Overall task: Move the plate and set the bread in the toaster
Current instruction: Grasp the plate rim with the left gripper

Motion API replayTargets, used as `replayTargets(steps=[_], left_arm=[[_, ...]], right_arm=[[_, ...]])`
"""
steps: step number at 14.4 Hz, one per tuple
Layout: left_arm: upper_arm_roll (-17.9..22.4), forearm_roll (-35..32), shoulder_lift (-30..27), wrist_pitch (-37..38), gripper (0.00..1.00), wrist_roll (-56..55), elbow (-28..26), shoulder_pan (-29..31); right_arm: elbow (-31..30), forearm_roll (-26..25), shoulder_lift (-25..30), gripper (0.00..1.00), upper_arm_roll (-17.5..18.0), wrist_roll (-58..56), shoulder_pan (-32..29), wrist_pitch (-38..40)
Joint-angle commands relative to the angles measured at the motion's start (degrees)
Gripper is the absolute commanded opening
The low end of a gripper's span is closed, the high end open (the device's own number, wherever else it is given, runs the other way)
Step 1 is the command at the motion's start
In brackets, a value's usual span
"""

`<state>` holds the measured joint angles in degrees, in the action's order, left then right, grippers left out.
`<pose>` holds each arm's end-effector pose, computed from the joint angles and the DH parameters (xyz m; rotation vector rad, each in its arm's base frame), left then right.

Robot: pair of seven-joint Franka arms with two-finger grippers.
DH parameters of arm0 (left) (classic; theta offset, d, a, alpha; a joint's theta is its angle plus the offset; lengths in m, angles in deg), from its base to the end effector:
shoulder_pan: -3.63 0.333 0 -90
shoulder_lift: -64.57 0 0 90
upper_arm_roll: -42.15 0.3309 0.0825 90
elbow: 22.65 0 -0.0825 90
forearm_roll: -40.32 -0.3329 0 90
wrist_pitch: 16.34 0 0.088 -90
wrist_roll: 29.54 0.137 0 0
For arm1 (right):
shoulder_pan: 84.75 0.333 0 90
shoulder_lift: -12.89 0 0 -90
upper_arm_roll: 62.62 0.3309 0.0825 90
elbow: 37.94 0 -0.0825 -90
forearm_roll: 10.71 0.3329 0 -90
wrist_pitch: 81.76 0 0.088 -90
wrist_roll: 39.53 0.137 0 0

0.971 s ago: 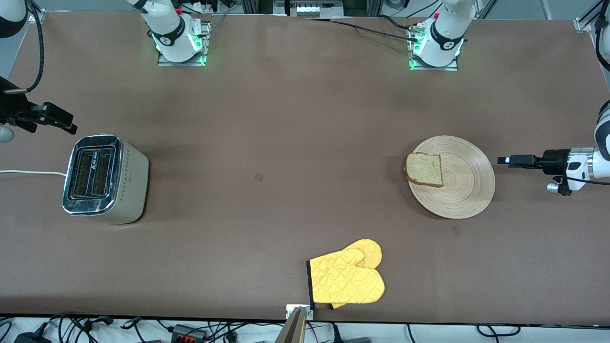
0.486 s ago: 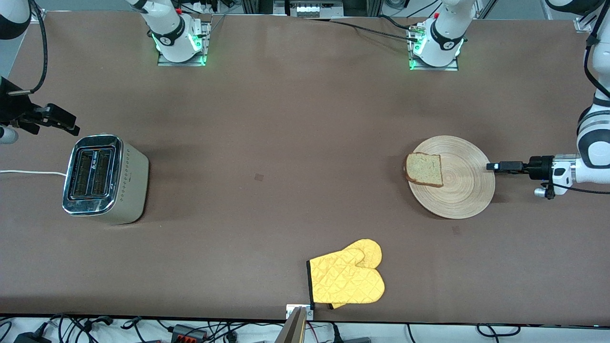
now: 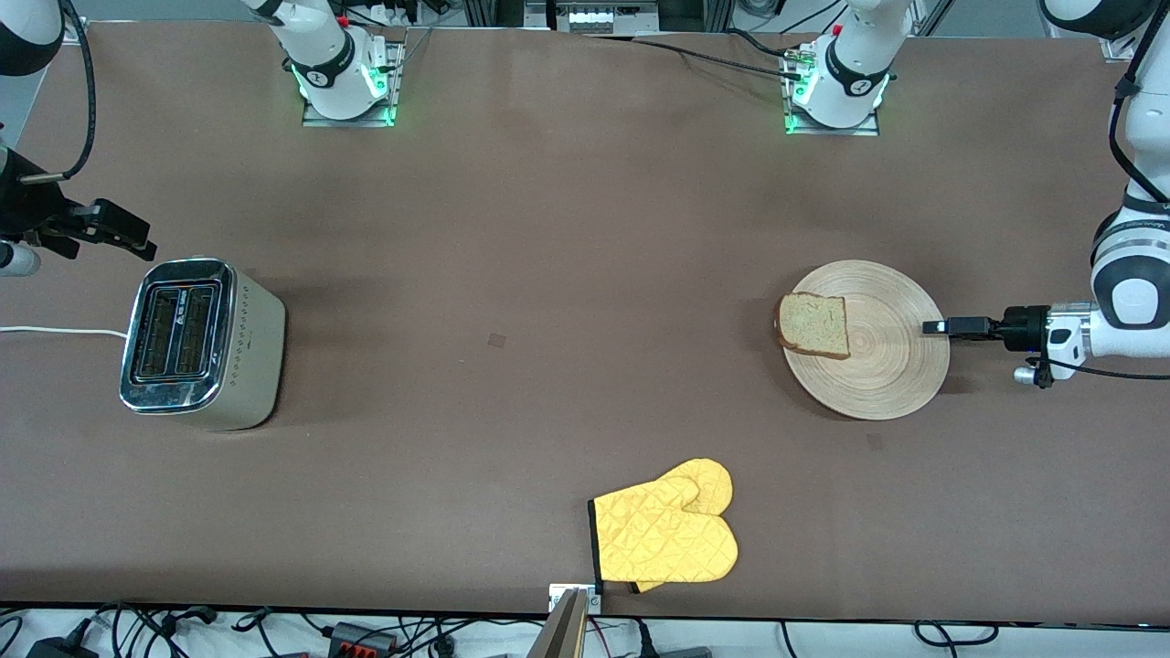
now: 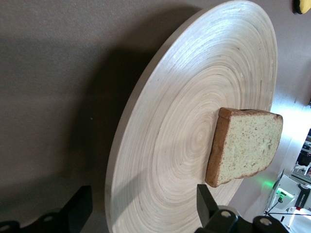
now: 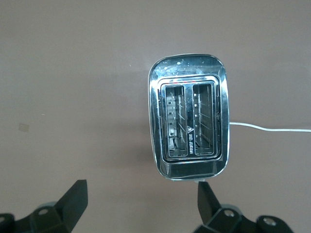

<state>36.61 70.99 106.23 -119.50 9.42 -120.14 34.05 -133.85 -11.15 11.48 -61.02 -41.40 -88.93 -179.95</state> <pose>0.5364 0.1893 0.1807 2.3473 0.0656 -0.2958 0.5208 -0.0246 0.5655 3.1339 -0.0178 0.0234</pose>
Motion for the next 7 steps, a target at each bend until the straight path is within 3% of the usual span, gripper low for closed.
replayTargets(steps=[1,4,7], left_arm=[[0.2,1.0,1.2,0.1,0.85,1.4,1.4,0.0],[0.2,1.1,1.3,0.2,0.51,1.4,1.5,0.0],[0.2,1.2,1.4,0.6,0.34,3.6,1.5,0.3]], right_arm=[[0.7,0.0,0.1,1.00,0.2,0.1,-0.1,0.6],[0.7,0.0,0.1,1.00,0.2,0.1,-0.1,0.7],[0.7,0.0,0.1,1.00,0.2,0.1,-0.1,0.8]])
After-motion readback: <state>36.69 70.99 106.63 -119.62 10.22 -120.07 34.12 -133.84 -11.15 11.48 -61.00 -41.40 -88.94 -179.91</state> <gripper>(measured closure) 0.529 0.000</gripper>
